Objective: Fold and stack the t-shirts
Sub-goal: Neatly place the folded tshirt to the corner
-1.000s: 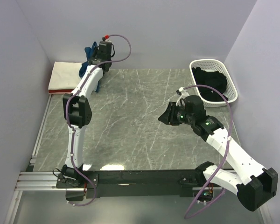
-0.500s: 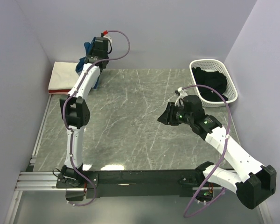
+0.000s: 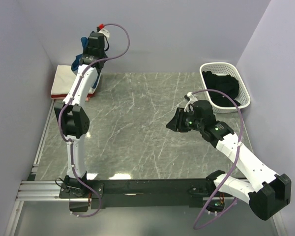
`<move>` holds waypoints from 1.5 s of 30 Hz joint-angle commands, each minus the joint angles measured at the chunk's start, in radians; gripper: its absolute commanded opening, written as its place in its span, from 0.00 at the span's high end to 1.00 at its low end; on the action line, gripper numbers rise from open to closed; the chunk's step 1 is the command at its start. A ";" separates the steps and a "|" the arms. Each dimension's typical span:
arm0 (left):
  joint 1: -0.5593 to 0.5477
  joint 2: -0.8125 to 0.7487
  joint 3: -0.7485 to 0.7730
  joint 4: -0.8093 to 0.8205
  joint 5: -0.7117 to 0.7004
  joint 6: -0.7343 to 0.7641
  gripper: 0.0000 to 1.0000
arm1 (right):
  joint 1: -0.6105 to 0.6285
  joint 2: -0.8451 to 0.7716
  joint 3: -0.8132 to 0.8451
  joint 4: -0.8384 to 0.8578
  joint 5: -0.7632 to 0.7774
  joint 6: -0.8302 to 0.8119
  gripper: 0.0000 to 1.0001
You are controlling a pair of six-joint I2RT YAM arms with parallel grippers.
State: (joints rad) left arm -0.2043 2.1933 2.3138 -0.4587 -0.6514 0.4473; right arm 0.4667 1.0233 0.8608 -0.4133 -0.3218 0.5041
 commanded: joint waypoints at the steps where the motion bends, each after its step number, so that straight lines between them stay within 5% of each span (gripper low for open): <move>1: 0.025 -0.070 -0.019 0.063 0.045 -0.027 1.00 | 0.003 0.003 0.009 0.025 0.000 -0.001 0.61; 13: 0.229 0.067 -0.094 0.126 0.220 -0.151 0.98 | 0.003 0.115 0.015 0.057 -0.017 -0.006 0.61; 18: 0.332 0.164 -0.071 0.155 0.291 -0.350 0.60 | 0.006 0.159 0.026 0.064 -0.025 -0.018 0.52; 19: 0.342 0.171 -0.065 0.160 0.302 -0.376 0.39 | 0.007 0.159 0.026 0.067 -0.022 -0.015 0.49; 22: 0.342 0.131 -0.141 0.245 0.306 -0.432 0.28 | 0.009 0.169 0.030 0.077 -0.020 -0.010 0.43; 23: 0.342 0.112 -0.171 0.270 0.302 -0.440 0.01 | 0.009 0.169 0.030 0.080 -0.017 -0.010 0.43; 29: 0.344 -0.032 -0.317 0.373 0.303 -0.576 0.01 | 0.010 0.147 0.012 0.108 -0.002 0.001 0.30; 36: 0.344 -0.171 -0.362 0.298 0.416 -0.778 0.00 | 0.010 0.103 0.011 0.102 0.016 -0.004 0.25; 45: 0.174 -0.447 -0.764 0.305 0.545 -1.035 0.01 | 0.007 0.041 0.021 0.071 0.118 0.017 0.14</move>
State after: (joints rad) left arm 0.0696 1.8420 1.6978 -0.1581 -0.1909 -0.4633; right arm 0.4717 1.1007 0.8612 -0.3515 -0.2604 0.5152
